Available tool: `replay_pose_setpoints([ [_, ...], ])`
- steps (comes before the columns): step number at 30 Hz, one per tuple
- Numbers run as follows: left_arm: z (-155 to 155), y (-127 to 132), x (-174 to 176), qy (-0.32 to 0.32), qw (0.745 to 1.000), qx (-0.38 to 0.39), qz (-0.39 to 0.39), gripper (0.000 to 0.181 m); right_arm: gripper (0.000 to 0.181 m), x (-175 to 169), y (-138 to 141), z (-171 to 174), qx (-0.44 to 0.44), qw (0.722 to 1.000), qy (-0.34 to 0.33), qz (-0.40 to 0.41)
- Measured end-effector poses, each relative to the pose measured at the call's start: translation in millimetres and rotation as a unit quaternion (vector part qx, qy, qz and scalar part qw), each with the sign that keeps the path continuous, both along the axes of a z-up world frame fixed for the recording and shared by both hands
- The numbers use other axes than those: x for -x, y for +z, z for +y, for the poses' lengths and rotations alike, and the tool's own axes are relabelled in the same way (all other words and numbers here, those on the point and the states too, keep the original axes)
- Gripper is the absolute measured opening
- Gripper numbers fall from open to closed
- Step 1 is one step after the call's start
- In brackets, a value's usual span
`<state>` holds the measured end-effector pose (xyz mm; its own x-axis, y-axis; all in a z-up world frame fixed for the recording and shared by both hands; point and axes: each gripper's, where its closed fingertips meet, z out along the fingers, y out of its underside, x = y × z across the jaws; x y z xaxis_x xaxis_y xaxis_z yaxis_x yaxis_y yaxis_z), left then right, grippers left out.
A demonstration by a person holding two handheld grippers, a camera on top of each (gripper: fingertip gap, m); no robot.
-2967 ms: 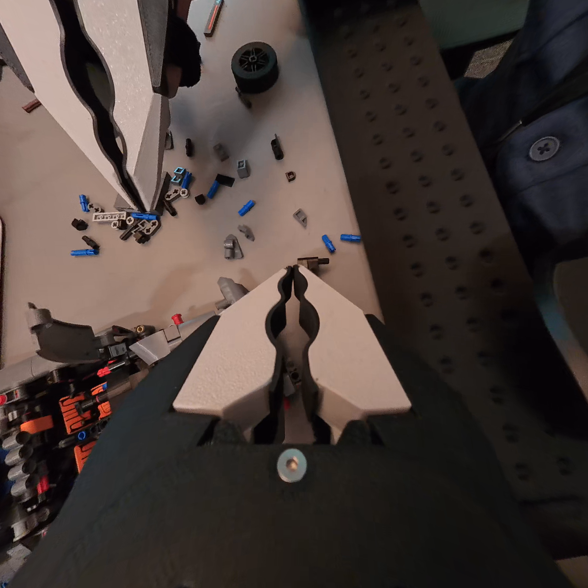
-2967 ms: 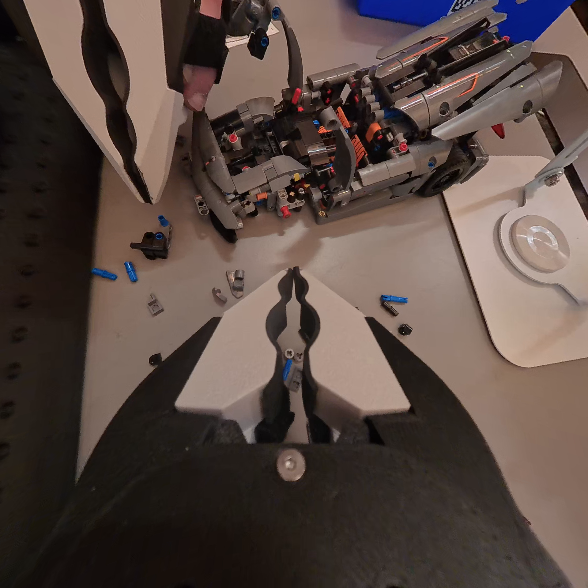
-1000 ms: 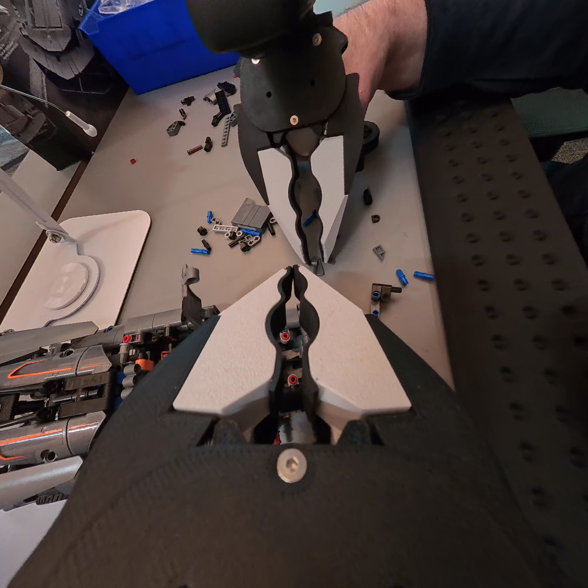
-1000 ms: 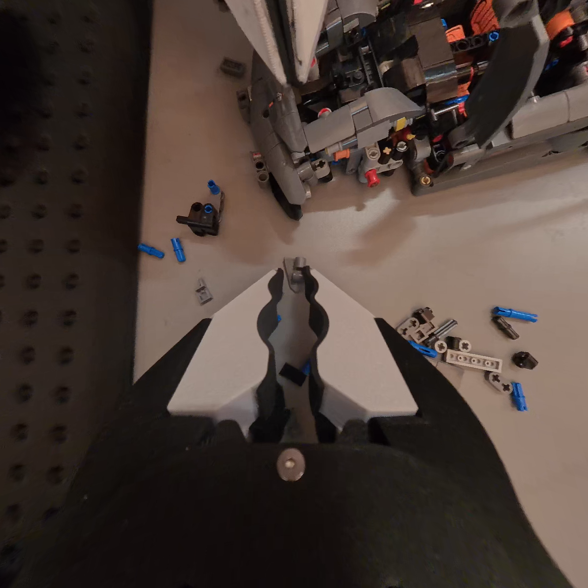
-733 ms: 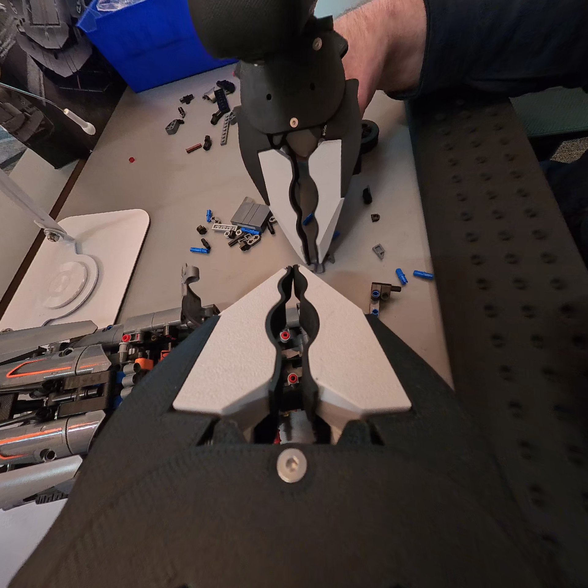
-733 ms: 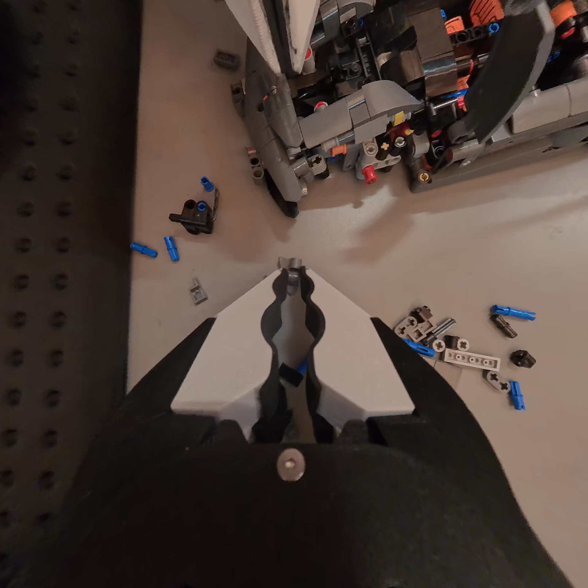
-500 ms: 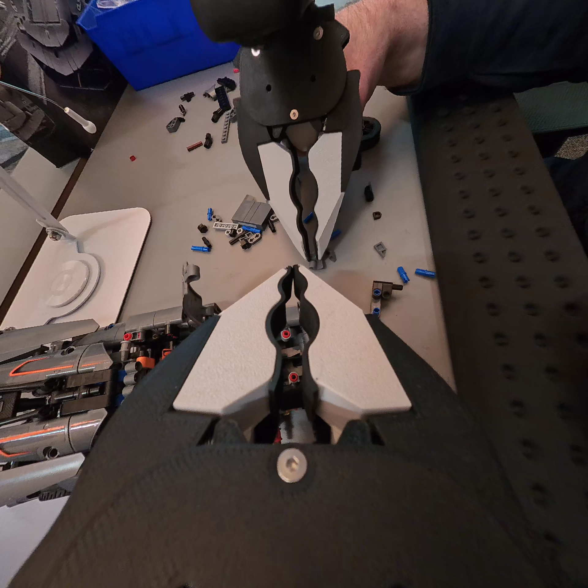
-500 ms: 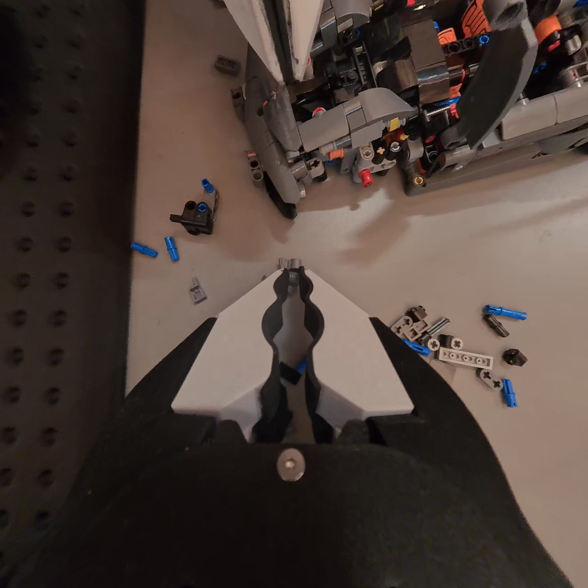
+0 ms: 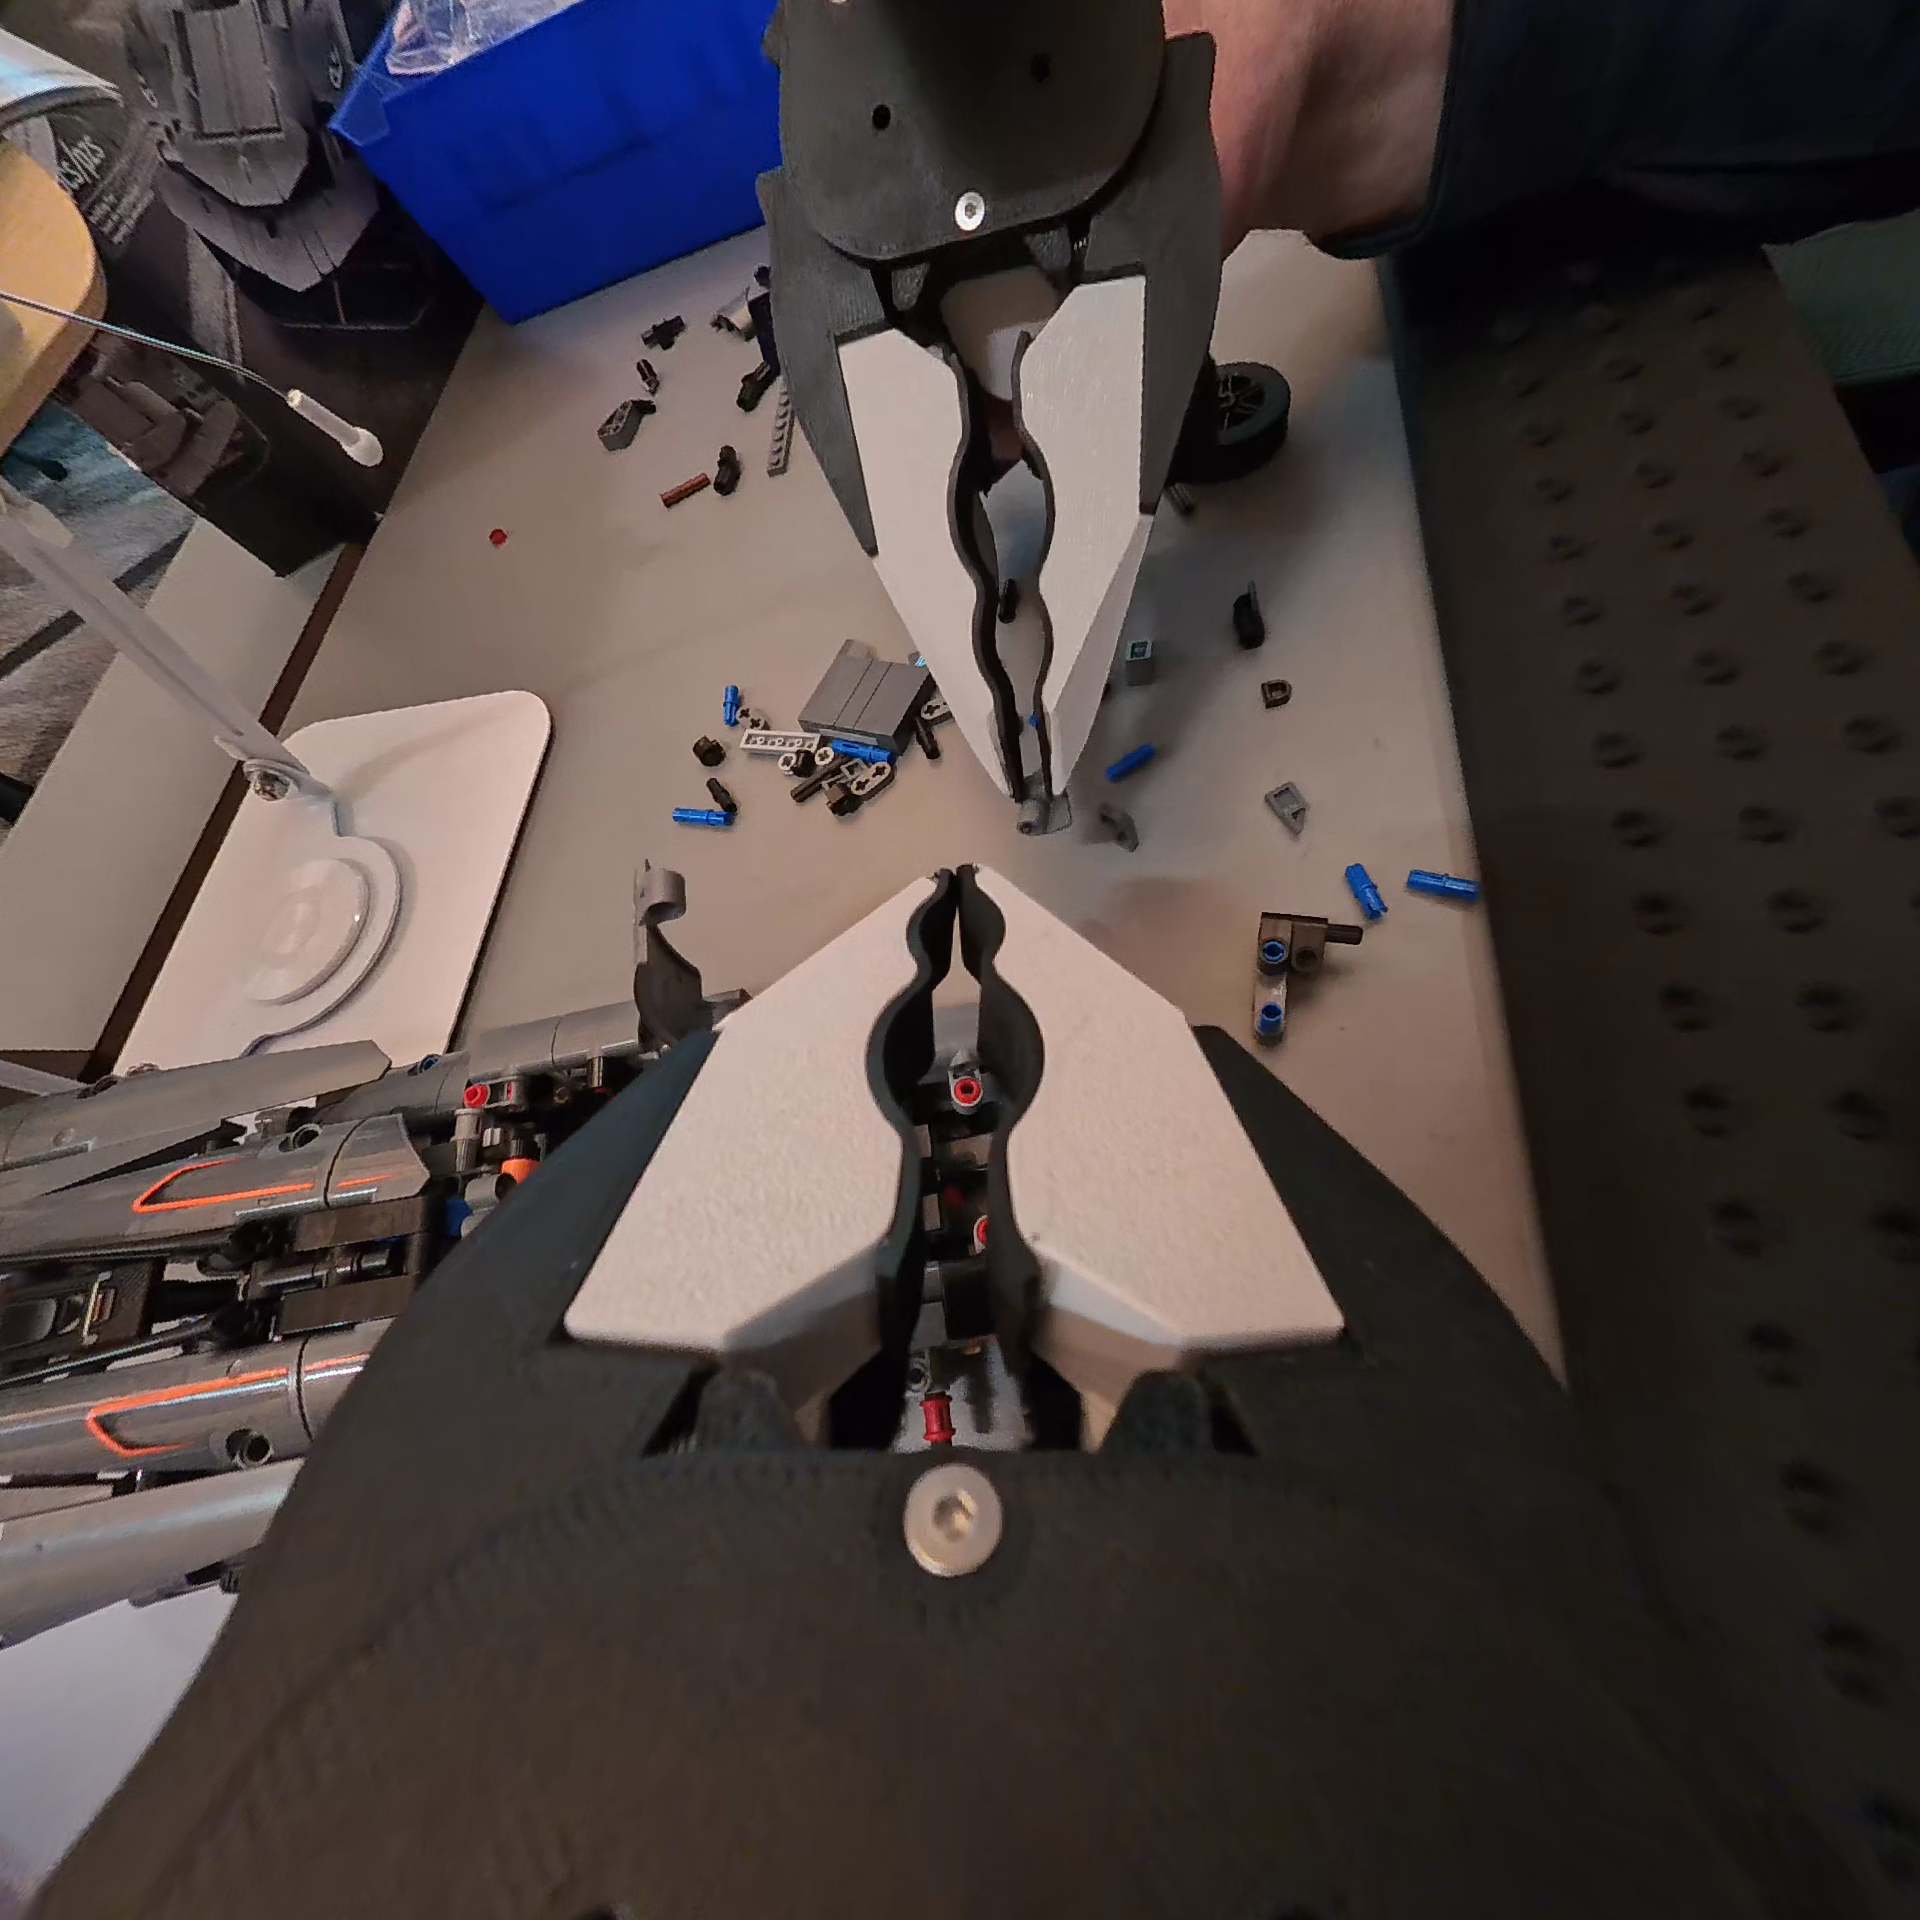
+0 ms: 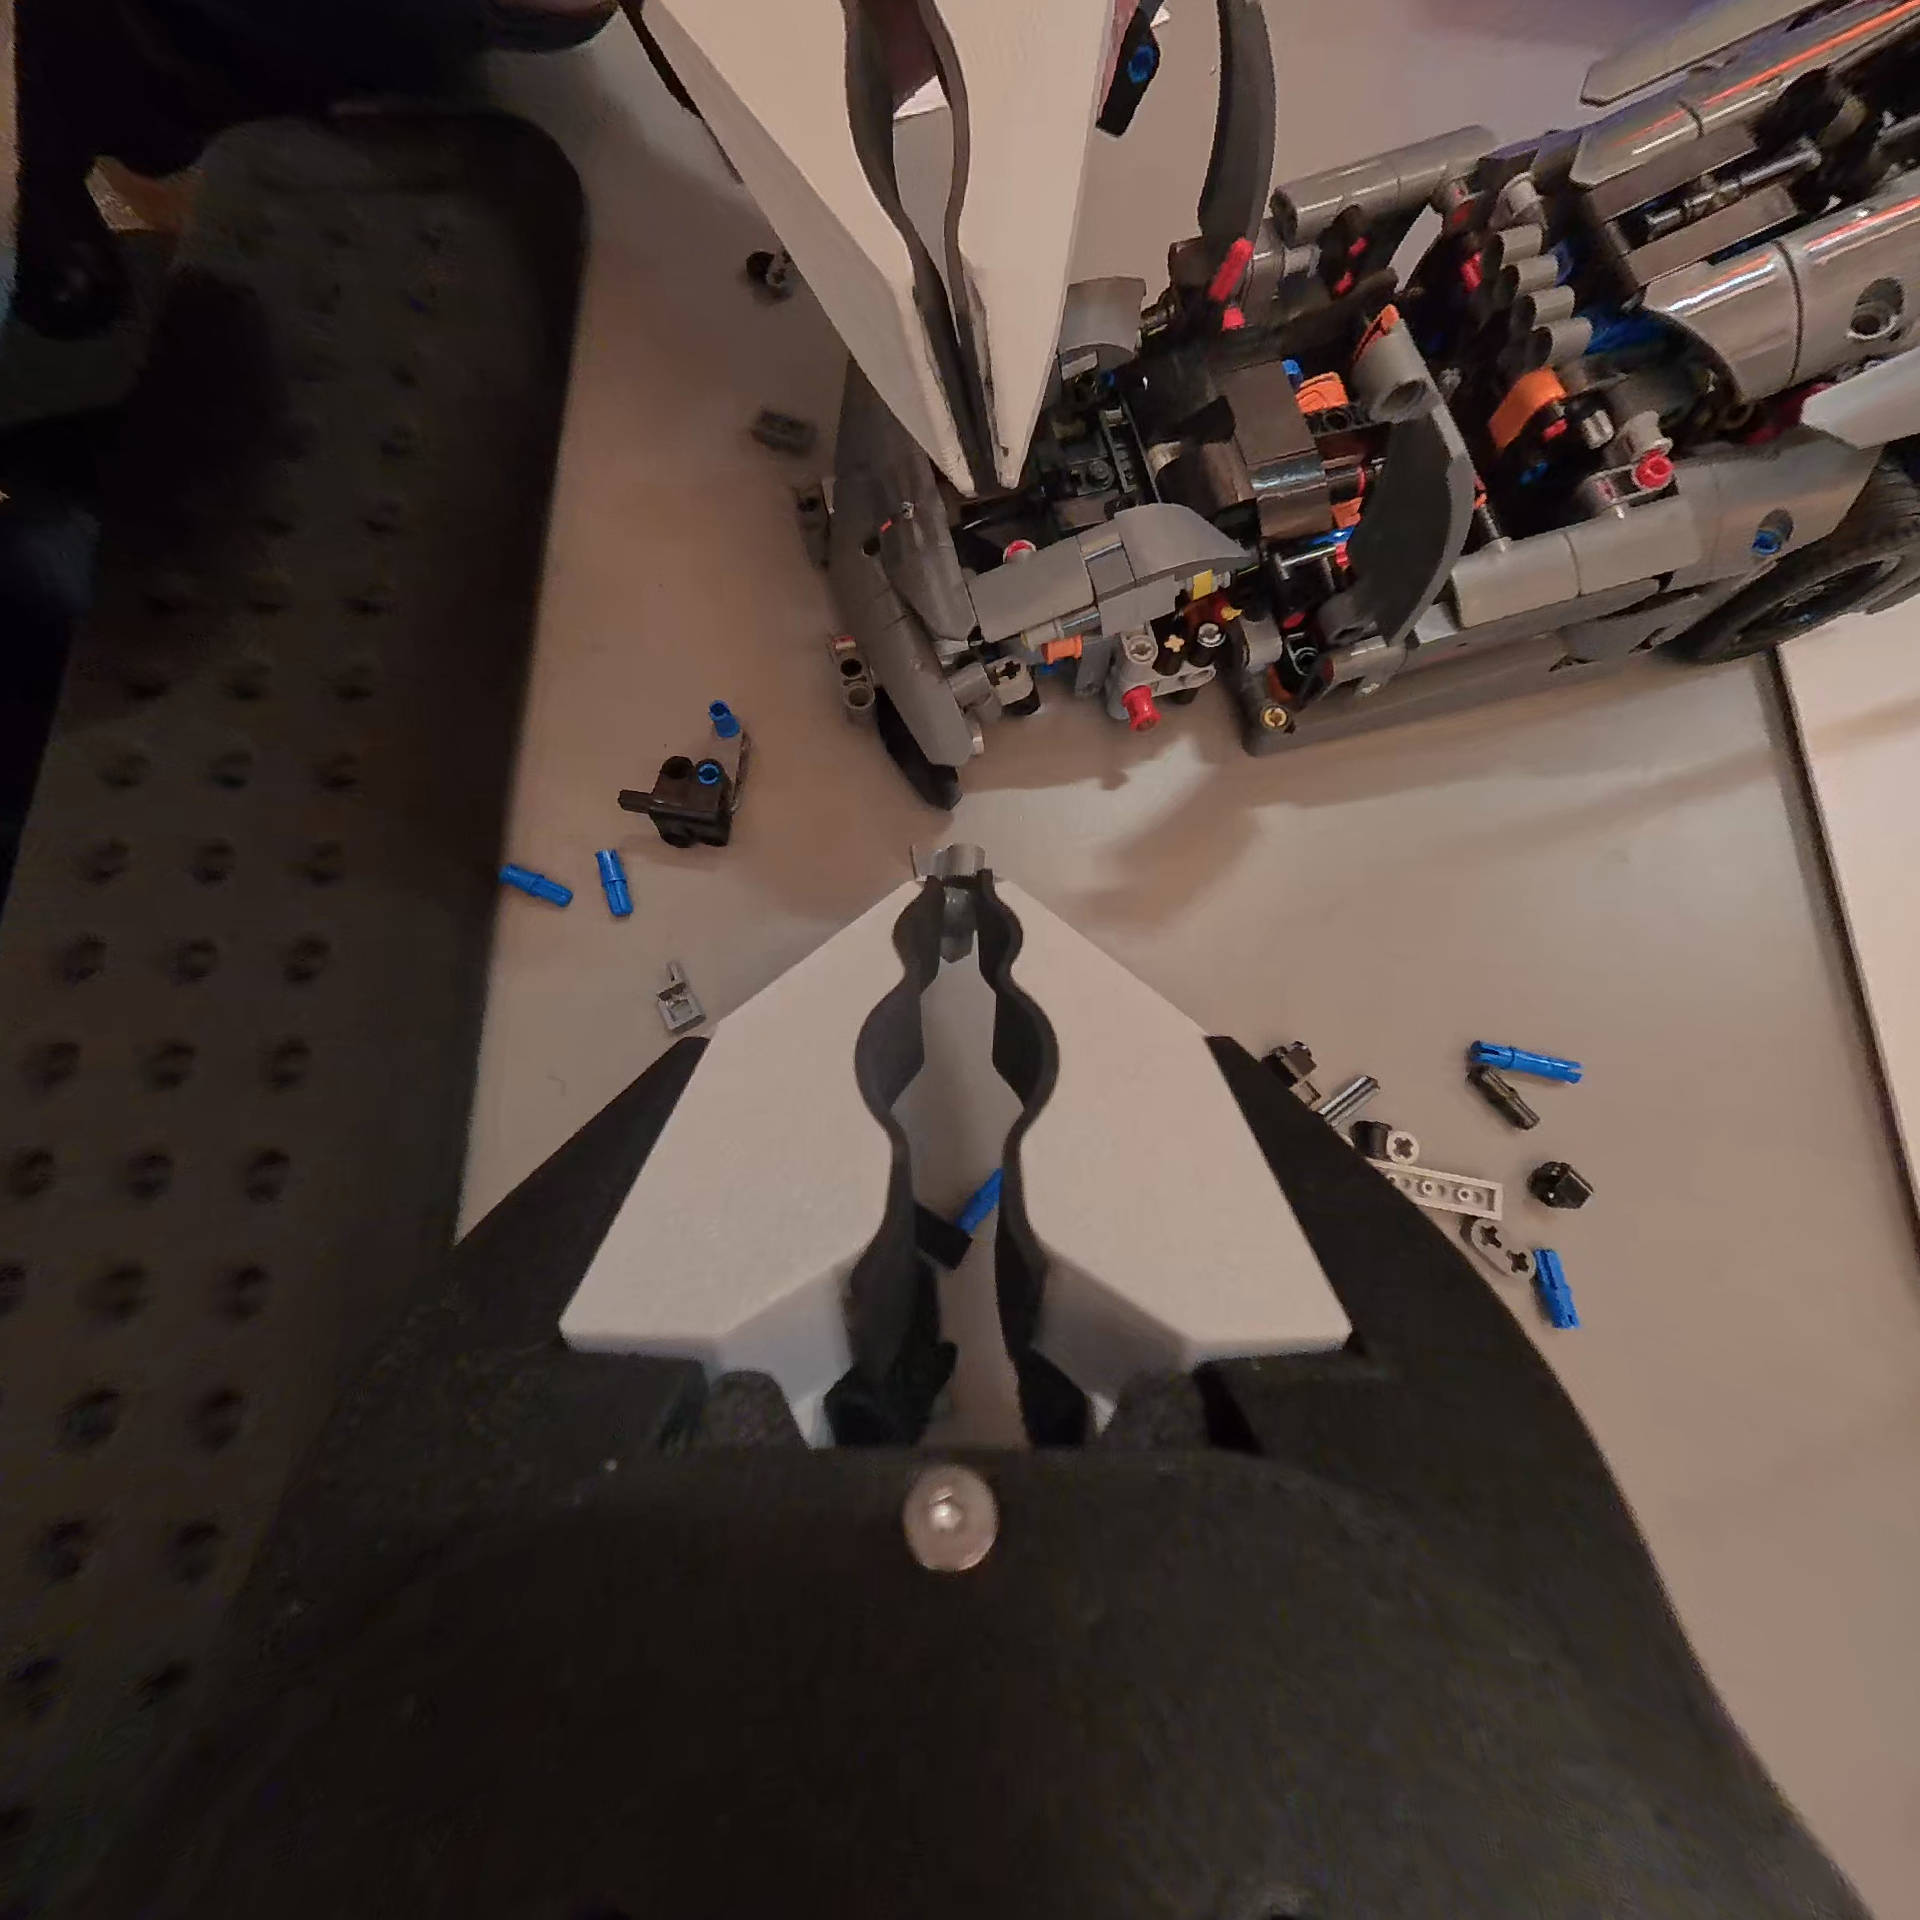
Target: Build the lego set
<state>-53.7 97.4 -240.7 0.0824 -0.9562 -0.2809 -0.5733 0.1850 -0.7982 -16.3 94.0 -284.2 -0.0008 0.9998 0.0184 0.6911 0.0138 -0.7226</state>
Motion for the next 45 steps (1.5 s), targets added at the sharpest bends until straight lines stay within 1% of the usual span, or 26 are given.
replay_pose_setpoints([
  [11, 1.1, -4.2, 1.1, 0.003, 1.000, -0.005, 0.013, 0.000, 0.004, -0.3, 5.0, 0.9, -0.007, 1.000, -0.001, 0.010],
  [16, 2.1, -5.1, 1.3, 0.005, 1.000, -0.008, 0.015, 0.000, 0.004, 0.8, 11.7, 3.1, -0.017, 1.000, -0.005, 0.025],
  [23, 3.5, -4.8, 1.7, 0.008, 1.000, -0.007, 0.012, 0.000, 0.004, 4.0, 28.1, 2.6, -0.046, 0.997, 0.001, 0.059],
  [31, 3.4, -5.3, 1.6, 0.008, 1.000, -0.007, 0.014, 0.000, 0.004, 5.0, 36.2, 2.3, -0.065, 0.995, 0.005, 0.076],
  [39, 2.0, -2.4, -0.4, 0.005, 1.000, -0.018, 0.008, 0.000, 0.004, 5.8, 41.6, 2.8, -0.063, 0.994, 0.002, 0.092],
  [43, -1.5, -4.4, -4.4, -0.002, 1.000, -0.028, 0.013, 0.001, 0.004, 11.1, 51.8, 0.0, -0.052, 0.991, 0.002, 0.125],
  [45, -0.5, -6.5, -6.6, 0.005, 1.000, -0.023, 0.015, 0.001, 0.004, 14.7, 59.0, 0.6, -0.055, 0.988, -0.003, 0.147],
])
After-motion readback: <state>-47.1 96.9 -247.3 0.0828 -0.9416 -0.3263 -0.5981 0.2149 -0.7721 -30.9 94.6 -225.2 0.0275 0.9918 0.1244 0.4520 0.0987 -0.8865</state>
